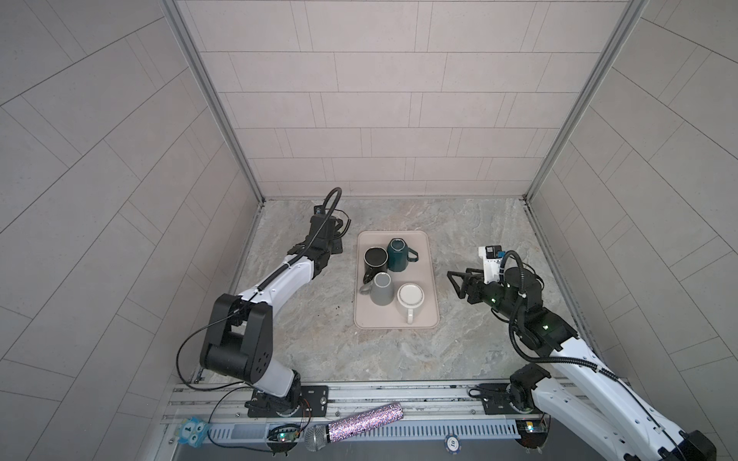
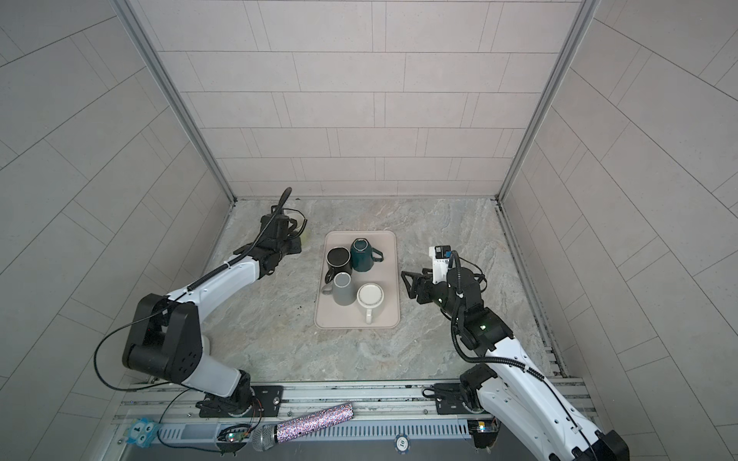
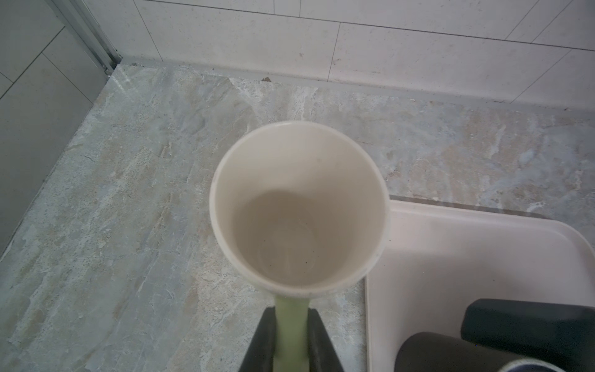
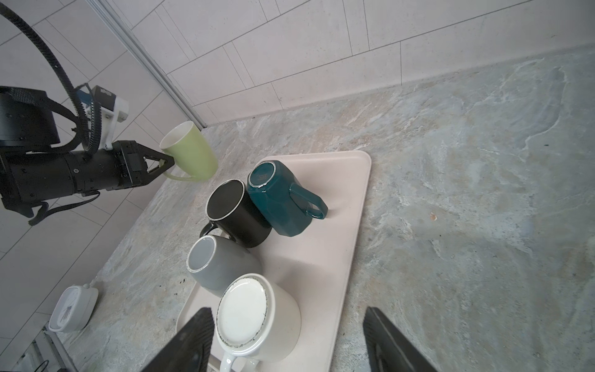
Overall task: Turn the mug right side up
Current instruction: Place the mug at the top-left of the table.
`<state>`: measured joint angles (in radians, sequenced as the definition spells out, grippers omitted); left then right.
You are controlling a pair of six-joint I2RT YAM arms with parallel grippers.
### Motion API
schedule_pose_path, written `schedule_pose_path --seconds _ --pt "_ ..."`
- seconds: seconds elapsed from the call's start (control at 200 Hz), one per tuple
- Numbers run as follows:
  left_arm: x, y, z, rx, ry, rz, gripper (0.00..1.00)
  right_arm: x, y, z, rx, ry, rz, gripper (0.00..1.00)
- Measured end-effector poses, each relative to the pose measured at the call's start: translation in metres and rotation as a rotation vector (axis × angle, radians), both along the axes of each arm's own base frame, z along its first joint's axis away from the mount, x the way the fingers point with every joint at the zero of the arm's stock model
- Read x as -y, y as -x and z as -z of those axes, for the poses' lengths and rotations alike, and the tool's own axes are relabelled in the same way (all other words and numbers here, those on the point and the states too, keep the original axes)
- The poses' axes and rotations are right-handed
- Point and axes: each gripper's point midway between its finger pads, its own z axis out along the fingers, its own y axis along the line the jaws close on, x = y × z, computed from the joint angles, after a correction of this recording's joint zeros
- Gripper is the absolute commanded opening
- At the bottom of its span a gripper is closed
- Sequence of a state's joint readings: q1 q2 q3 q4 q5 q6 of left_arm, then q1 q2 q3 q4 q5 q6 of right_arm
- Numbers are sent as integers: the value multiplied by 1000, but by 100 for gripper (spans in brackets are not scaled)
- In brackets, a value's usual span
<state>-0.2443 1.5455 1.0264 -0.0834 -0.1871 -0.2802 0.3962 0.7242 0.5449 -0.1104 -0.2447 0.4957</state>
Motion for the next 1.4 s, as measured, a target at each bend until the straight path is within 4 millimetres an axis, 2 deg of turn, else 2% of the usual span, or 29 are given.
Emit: schedule_pose_path --seconds 0.17,0.515,0.771,0.836,0.956,1.026,1.141,1.401 --pt "-14 -10 14 -5 12 -45 0 1 0 10 -20 13 5 75" --pt "-29 -24 46 -38 15 -89 0 2 -7 28 -66 41 22 75" --pt "-31 -33 46 -4 40 -102 0 -2 -16 45 -109 61 24 75" --pt "-32 -35 47 2 44 -105 18 -2 -18 50 -122 66 24 76" --pt "-33 -36 47 21 50 -113 21 -3 -19 57 -142 75 24 77" --pt "-33 -38 45 36 52 -113 43 -3 -20 60 -151 79 24 78" --pt "-32 -43 37 77 80 -126 68 -3 -21 61 -155 81 24 82" --pt "-33 -41 21 123 106 -140 93 -4 -21 60 -155 79 21 86"
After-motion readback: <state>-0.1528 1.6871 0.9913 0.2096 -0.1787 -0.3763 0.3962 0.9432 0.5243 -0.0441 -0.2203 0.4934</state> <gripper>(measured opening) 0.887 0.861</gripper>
